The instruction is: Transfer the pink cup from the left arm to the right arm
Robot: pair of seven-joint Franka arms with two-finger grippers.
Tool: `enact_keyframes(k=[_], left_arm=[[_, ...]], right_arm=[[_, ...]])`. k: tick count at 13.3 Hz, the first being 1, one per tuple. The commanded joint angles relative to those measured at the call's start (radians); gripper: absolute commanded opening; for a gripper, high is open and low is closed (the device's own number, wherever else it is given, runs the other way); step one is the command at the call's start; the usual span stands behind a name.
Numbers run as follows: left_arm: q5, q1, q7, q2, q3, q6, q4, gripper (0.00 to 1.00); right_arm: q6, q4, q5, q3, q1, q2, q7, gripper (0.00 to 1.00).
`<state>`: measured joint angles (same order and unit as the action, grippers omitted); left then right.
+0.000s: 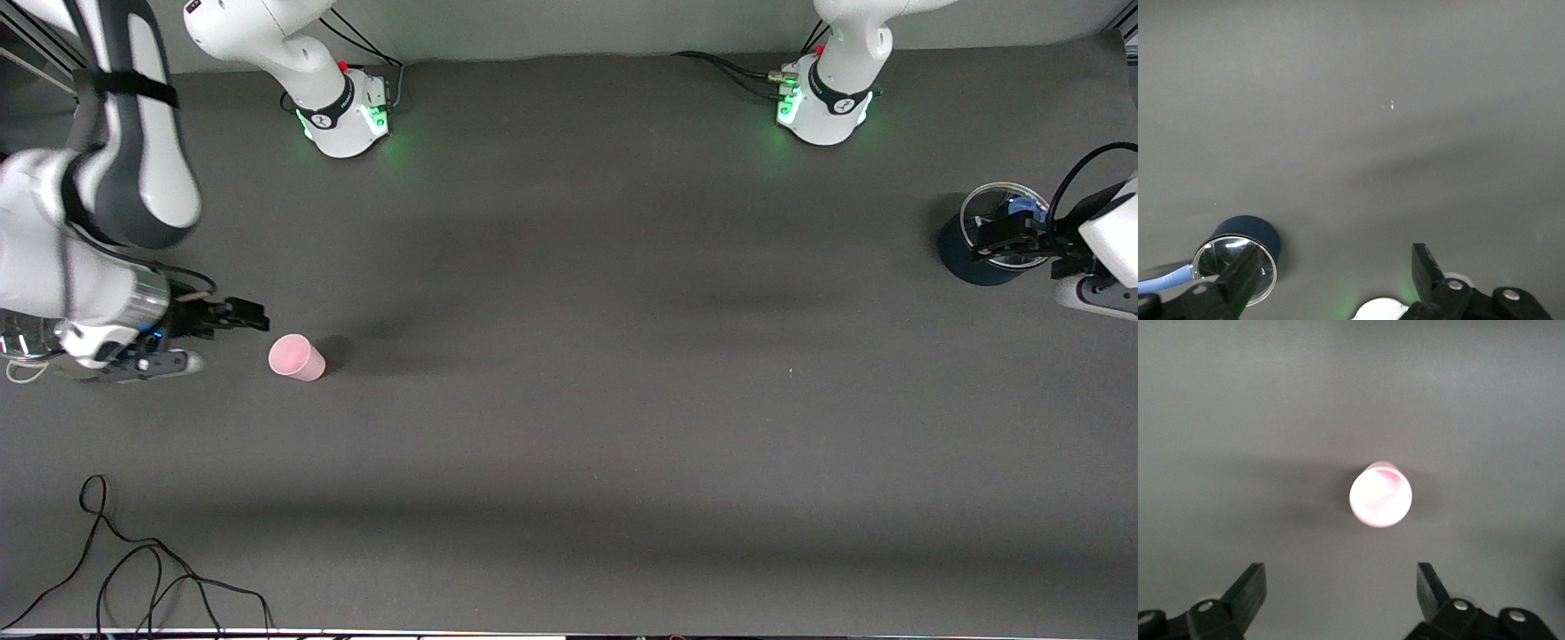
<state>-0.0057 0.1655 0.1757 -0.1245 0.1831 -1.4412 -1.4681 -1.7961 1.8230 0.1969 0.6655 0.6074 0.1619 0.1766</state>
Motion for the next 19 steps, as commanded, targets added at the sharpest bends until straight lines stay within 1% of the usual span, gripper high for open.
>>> enact_keyframes(k=[1,2,4,6,7,8,10,13,14,16,18,19], left_arm=[[0.053,-0.066,-0.079,0.017,-0.01,-0.027,-0.012,1.0],[0.059,-0.07,-0.093,0.019,-0.01,-0.043,-0.02,1.0],[0.059,-0.072,-0.114,0.022,-0.011,-0.074,-0.026,1.0],[0.059,-0.069,-0.116,0.023,-0.01,-0.08,-0.028,1.0],[0.056,-0.075,-0.11,0.023,-0.02,-0.082,-0.026,1.0],[0.055,-0.113,-0.11,0.023,-0.051,-0.084,-0.024,1.0],[0.046,-0.231,-0.108,0.025,-0.173,-0.084,-0.021,1.0],[0.036,-0.365,-0.102,0.029,-0.307,-0.082,-0.021,1.0],[0.027,-0.371,-0.099,0.029,-0.319,-0.082,-0.021,1.0],[0.023,-0.362,-0.097,0.032,-0.32,-0.079,-0.021,1.0],[0.021,-0.362,-0.097,0.032,-0.32,-0.079,-0.021,1.0],[0.013,-0.36,-0.097,0.032,-0.32,-0.08,-0.023,1.0]], right_arm=[[0.227,-0.225,0.013,0.005,0.002,0.019,-0.098,1.0],[0.292,-0.293,0.012,0.008,-0.001,0.018,-0.127,1.0],[0.397,-0.408,0.012,0.061,0.002,0.018,-0.151,1.0],[0.466,-0.468,0.01,0.106,0.0,0.016,-0.148,1.0],[0.474,-0.467,0.009,0.121,0.0,0.016,-0.146,1.0],[0.477,-0.455,0.001,0.128,0.002,0.025,-0.143,1.0],[0.486,-0.445,-0.002,0.131,-0.003,0.024,-0.138,1.0],[0.491,-0.442,-0.007,0.137,-0.005,0.022,-0.132,1.0],[0.491,-0.441,-0.008,0.138,-0.003,0.021,-0.134,1.0],[0.495,-0.439,-0.011,0.135,-0.001,0.019,-0.134,1.0],[0.497,-0.435,-0.011,0.114,-0.017,0.018,-0.141,1.0],[0.495,-0.436,-0.011,0.058,-0.073,0.016,-0.143,1.0]])
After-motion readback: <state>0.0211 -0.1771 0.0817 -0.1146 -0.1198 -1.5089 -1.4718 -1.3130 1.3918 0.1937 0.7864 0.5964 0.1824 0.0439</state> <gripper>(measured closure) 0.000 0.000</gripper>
